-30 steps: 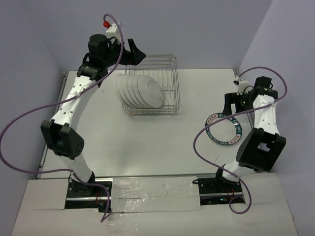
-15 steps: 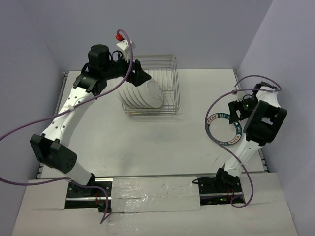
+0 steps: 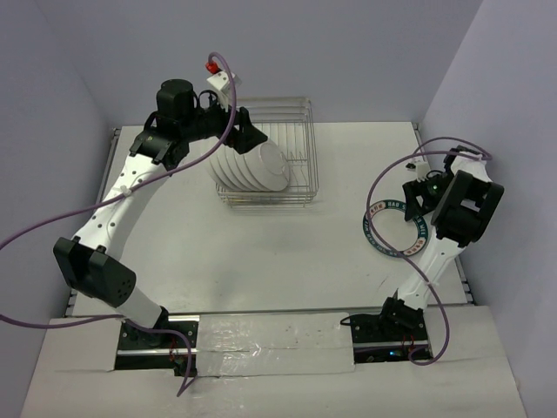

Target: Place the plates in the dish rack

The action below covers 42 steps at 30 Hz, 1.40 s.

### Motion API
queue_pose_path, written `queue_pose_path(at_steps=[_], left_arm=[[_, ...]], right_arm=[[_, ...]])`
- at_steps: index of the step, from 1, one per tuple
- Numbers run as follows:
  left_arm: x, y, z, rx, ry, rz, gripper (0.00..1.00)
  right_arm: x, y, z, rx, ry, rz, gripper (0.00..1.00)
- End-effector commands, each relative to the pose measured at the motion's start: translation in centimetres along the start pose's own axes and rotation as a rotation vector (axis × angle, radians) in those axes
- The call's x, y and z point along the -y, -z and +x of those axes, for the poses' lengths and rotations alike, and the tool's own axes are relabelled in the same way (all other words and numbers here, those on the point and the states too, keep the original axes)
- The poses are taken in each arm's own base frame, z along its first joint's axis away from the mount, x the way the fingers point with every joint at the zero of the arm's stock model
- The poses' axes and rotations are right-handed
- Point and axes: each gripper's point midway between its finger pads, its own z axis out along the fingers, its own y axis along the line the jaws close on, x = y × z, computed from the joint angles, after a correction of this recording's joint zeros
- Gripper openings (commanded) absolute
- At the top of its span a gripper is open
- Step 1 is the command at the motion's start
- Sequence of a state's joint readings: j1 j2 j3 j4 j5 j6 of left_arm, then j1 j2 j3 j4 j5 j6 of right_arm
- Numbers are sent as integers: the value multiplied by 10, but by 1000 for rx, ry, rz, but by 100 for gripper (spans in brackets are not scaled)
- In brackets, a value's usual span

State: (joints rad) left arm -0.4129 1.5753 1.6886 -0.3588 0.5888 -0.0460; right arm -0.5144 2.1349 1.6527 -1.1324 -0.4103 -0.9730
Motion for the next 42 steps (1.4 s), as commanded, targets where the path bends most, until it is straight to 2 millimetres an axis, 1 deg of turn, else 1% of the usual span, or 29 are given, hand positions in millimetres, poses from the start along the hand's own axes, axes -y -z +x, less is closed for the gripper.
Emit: queue_pose_path(at_steps=[1, 4, 6, 7, 8, 11, 13, 16, 17, 18, 19, 22, 25, 26, 28, 29, 30, 31, 32, 33, 34, 35, 36, 37, 38, 39, 40, 41, 42], left_arm=[[5, -2, -5, 13, -17, 20, 99], [5, -3, -6, 12, -13, 23, 99], [6, -3, -7, 15, -12, 21, 99], [5, -2, -6, 14, -11, 17, 99], [6, -2, -6, 12, -11, 17, 99], [5, -1, -4, 12, -13, 12, 99], [5, -1, -3, 11, -11, 11, 99], [5, -1, 0, 7, 1, 11, 99], [6, -1, 0, 11, 6, 12, 99], [6, -2, 5, 3, 16, 15, 99], [7, -1, 7, 2, 20, 17, 99], [9, 2, 11, -2, 18, 16, 99], [10, 6, 14, -10, -26, 4, 99], [8, 8, 15, -19, -86, 1, 99], [13, 11, 20, -46, -138, -8, 99], [14, 11, 23, -60, -221, -7, 99], [25, 8, 35, -87, -268, 10, 99], [28, 14, 32, -81, -330, -27, 99], [40, 10, 53, -120, -437, 5, 99], [45, 11, 61, -128, -502, 5, 99], [50, 21, 48, -77, -589, -38, 99], [61, 17, 75, -111, -693, -2, 99], [65, 20, 79, -97, -750, -6, 99], [71, 29, 65, -40, -856, -30, 99], [81, 28, 88, -62, -897, 3, 99], [85, 34, 86, -42, -946, 0, 99], [89, 35, 84, -18, -1040, 0, 99], [93, 33, 100, -33, -1084, 13, 99], [95, 34, 100, -16, -1135, 9, 99]], right_arm=[[-3, -3, -2, 7, 10, -56, 85], [-12, -10, -3, 11, 9, -110, 83], [-16, -15, -4, 8, 11, -145, 77], [-23, -15, -4, 10, 0, -182, 73], [-27, -16, -5, 10, 2, -199, 65], [-42, -18, -11, 7, 8, -247, 52], [-51, -19, -12, 5, 6, -271, 46], [-66, -21, -16, -17, 3, -316, 27], [-71, -24, -17, -19, -6, -338, 11], [-74, -24, -21, -22, -4, -348, 2], [-79, -23, -20, -31, -10, -368, 0], [-89, -16, -27, 0, -16, -404, 0], [-103, 2, -38, 70, -1, -405, 0], [-110, 13, -41, 96, 8, -396, 0], [-120, 24, -47, 149, 21, -400, 0], [-128, 34, -49, 177, 39, -390, 0], [-132, 39, -51, 198, 56, -390, 0], [-141, 50, -56, 243, 78, -385, 0], [-148, 53, -55, 261, 87, -396, 0], [-153, 57, -57, 284, 96, -400, 0], [-160, 63, -62, 327, 103, -415, 0], [-168, 72, -65, 361, 119, -411, 0], [-172, 78, -68, 388, 123, -414, 0], [-182, 90, -75, 442, 139, -418, 0], [-187, 98, -80, 470, 132, -424, 0], [-191, 105, -84, 497, 131, -429, 0], [-198, 119, -92, 552, 148, -431, 0], [-202, 127, -96, 572, 136, -438, 0], [-205, 133, -100, 593, 136, -442, 0]])
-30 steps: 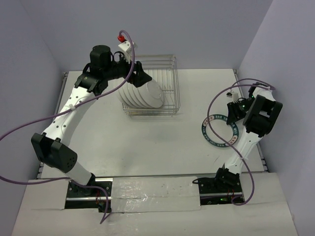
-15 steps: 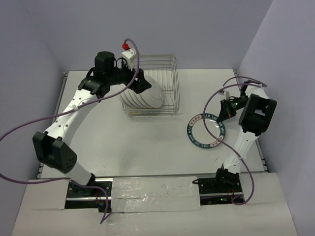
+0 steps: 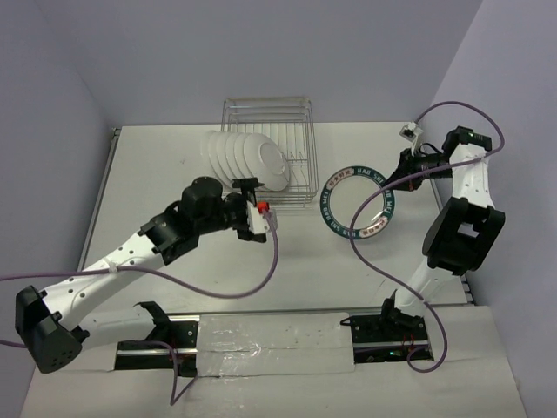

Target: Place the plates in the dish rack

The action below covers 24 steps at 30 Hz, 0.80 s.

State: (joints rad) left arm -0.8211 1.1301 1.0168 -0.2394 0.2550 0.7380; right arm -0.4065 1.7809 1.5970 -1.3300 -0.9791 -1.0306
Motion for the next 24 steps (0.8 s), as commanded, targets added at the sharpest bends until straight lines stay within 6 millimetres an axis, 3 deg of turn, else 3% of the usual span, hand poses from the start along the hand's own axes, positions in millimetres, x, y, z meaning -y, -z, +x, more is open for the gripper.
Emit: queue_pose_path(at_steps=[1, 6, 10, 15, 24], left_arm=[[-28, 7, -18, 42, -383, -151, 99], [-9, -6, -37, 137, -654, -181, 99], [13, -18, -52, 199, -888, -169, 99], [48, -33, -55, 250, -1061, -104, 99], [62, -52, -50, 223, -1192, -106, 98]], right_arm=[[-52, 22, -46, 170, -52, -90, 0], [-77, 38, -81, 284, -85, -143, 0], [-101, 41, -92, 313, -85, -186, 0], [-125, 33, -89, 288, -83, -224, 0], [-147, 8, -73, 206, -103, -295, 0]])
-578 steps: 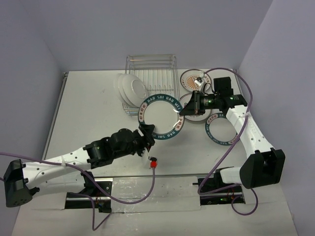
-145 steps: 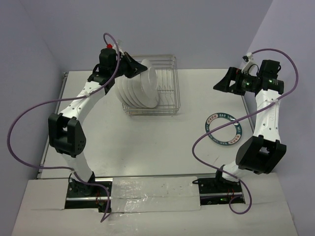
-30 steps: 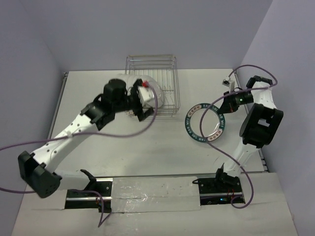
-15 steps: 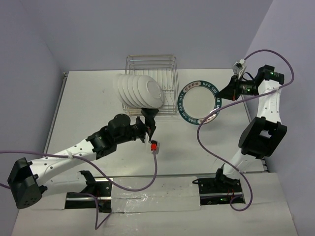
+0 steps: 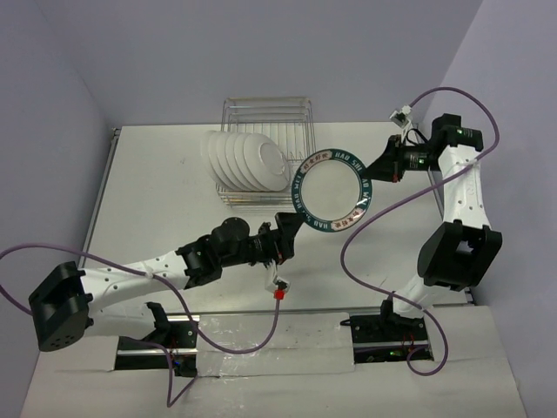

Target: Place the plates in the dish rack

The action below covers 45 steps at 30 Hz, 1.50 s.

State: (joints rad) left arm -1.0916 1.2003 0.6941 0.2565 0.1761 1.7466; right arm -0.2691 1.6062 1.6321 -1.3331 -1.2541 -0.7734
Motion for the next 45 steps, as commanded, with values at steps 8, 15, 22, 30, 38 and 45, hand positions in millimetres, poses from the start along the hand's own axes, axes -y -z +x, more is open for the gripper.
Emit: queue_pose_path(at_steps=[8, 15, 22, 30, 38, 45], left_arm=[[-8, -20, 6, -64, -128, -45, 71], [-13, -27, 13, -120, -90, -54, 16], [-20, -9, 2, -110, -19, -89, 0], [-77, 34, 8, -137, 523, -147, 0], [-135, 30, 100, -306, 1413, -309, 0], [-173, 37, 189, -2, 2277, -422, 0]], right_arm=[[-48, -20, 18, -64, -117, -126, 0], [-54, -31, 30, -140, -113, -131, 0], [-51, -32, 21, -122, -104, -81, 96], [-20, 25, -75, 199, -82, 120, 100], [16, 84, -113, 451, -96, 333, 100], [25, 82, -100, 440, -124, 364, 100]])
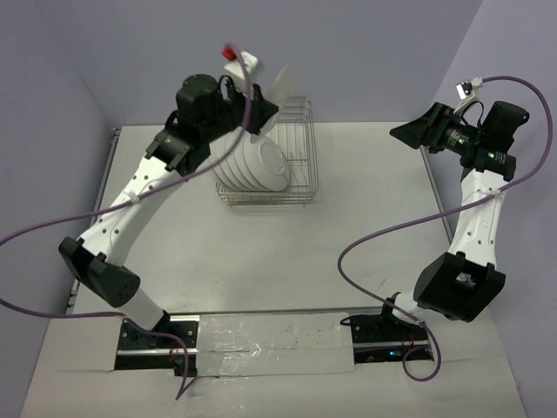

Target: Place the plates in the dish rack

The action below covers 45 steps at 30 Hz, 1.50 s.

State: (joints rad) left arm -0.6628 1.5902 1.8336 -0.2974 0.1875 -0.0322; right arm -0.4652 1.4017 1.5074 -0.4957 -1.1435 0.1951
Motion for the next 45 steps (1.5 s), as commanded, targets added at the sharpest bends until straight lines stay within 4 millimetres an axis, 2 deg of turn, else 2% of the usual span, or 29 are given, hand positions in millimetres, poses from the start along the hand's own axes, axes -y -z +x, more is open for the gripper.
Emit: queue_pose_path(at_steps=[1, 2, 3, 4, 5, 7, 8, 9, 11, 22, 30, 36, 40, 45], left_arm=[[10, 5, -15, 13, 551, 196, 0], [8, 5, -17, 21, 668, 211, 0], [-6, 2, -4, 12, 722, 195, 0], [-9, -1, 2, 4, 766, 206, 0], [-12, -2, -2, 27, 826, 225, 0], [-29, -8, 16, 19, 893, 196, 0], [-32, -9, 12, 51, 917, 209, 0], [-38, -11, 22, 47, 928, 197, 0], [-48, -19, 30, 60, 948, 175, 0], [-86, -49, 85, 2, 951, 71, 0], [-101, -60, 111, -31, 935, 19, 0], [-122, -68, 137, -59, 929, -47, 0], [-125, -73, 154, -87, 943, -59, 0], [-127, -78, 172, -120, 979, -60, 7]], right_arm=[[-4, 3, -7, 37, 38, 19, 100], [-3, 3, -5, 34, 33, 25, 100], [-2, 3, -4, 33, 33, 27, 100], [-2, 3, -4, 33, 35, 30, 100], [-1, 3, -2, 27, 26, 33, 100], [1, 2, -1, 22, 25, 38, 100], [4, 2, 0, 19, 19, 43, 100], [5, 2, 1, 17, 16, 45, 100], [8, 0, 5, 9, 3, 45, 100], [19, -1, 14, -15, -8, 73, 100], [26, -4, 19, -29, -23, 78, 100], [30, -5, 22, -37, -27, 81, 100], [34, -6, 24, -43, -32, 85, 100], [37, -8, 27, -49, -54, 82, 100]])
